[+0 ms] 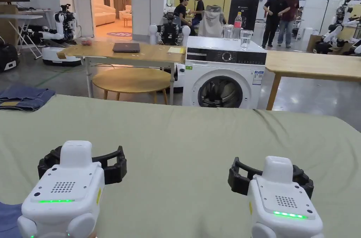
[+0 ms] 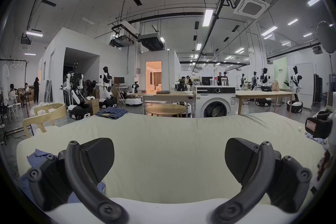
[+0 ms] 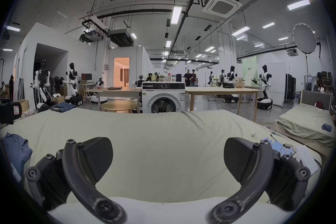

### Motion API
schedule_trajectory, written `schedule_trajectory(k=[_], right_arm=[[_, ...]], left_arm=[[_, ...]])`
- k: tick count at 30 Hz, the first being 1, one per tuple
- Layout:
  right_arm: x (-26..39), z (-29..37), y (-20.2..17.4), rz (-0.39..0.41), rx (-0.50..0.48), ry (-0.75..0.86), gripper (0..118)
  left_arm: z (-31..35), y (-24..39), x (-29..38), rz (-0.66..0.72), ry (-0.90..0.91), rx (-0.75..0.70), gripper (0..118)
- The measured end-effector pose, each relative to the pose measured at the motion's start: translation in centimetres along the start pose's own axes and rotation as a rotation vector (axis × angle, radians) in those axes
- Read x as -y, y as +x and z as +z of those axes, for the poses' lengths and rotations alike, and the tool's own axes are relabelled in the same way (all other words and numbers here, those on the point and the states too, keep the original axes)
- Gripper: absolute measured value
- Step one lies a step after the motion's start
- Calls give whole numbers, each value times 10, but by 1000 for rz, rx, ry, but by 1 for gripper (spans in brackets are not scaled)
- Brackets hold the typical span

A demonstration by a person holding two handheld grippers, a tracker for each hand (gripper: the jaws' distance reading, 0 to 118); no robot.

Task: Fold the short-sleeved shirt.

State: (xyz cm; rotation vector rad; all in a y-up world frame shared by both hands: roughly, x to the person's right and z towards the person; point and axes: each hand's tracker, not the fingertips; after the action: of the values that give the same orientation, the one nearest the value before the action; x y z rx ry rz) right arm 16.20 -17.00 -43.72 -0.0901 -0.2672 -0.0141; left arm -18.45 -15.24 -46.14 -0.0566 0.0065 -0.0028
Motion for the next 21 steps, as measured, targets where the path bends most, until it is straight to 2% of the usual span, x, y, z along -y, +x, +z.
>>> schedule_trajectory(k=[7, 21], right_arm=[[1, 1, -2, 40, -4, 14, 118], [2, 0, -6, 5, -9, -19, 118]], left_arm=[[0, 1, 1, -18, -8, 11, 118], [5, -2, 2, 26, -4, -2, 118]])
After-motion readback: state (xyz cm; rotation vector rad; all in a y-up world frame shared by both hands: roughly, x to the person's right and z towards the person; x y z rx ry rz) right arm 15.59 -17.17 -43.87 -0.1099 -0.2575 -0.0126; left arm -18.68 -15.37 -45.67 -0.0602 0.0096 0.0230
